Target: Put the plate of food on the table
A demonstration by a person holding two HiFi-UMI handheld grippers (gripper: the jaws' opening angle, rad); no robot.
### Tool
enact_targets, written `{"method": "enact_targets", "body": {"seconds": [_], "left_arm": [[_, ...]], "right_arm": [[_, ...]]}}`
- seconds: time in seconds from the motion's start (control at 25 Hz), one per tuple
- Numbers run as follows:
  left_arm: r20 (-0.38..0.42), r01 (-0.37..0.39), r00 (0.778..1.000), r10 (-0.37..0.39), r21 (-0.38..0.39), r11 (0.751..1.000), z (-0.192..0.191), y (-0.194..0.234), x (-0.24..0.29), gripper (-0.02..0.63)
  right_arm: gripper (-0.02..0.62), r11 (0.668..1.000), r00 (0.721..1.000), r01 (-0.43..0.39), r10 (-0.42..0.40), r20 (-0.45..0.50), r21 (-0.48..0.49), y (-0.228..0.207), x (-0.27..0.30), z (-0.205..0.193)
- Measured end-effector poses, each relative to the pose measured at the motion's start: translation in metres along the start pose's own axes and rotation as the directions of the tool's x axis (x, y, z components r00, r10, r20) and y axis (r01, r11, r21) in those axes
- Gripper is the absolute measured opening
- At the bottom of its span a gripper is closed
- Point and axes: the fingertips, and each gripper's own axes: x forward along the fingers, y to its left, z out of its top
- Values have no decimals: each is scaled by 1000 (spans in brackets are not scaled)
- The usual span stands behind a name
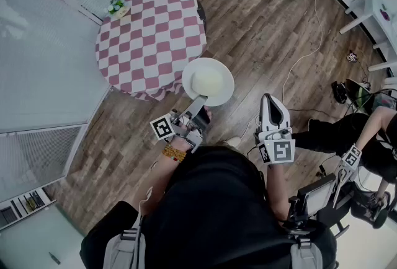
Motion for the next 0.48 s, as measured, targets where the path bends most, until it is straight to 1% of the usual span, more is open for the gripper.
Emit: {"method": "enact_targets", "body": {"seconds": [0.12, 0.28, 0.48], "left_arm": [[-1, 3, 1000, -3, -1, 1000, 3, 2, -1, 21], [-18, 7, 1000, -7, -5, 1000, 11, 6, 6, 21], [-50, 29, 998, -31, -22, 999, 16, 9, 28, 21]], "right_arm": [[9, 1000, 1000, -11, 12, 5, -16, 7, 4, 1], [12, 999, 999, -34, 34, 22, 10, 14, 8, 3], [12, 999, 999, -33, 33, 5, -37, 18, 5, 3]]}}
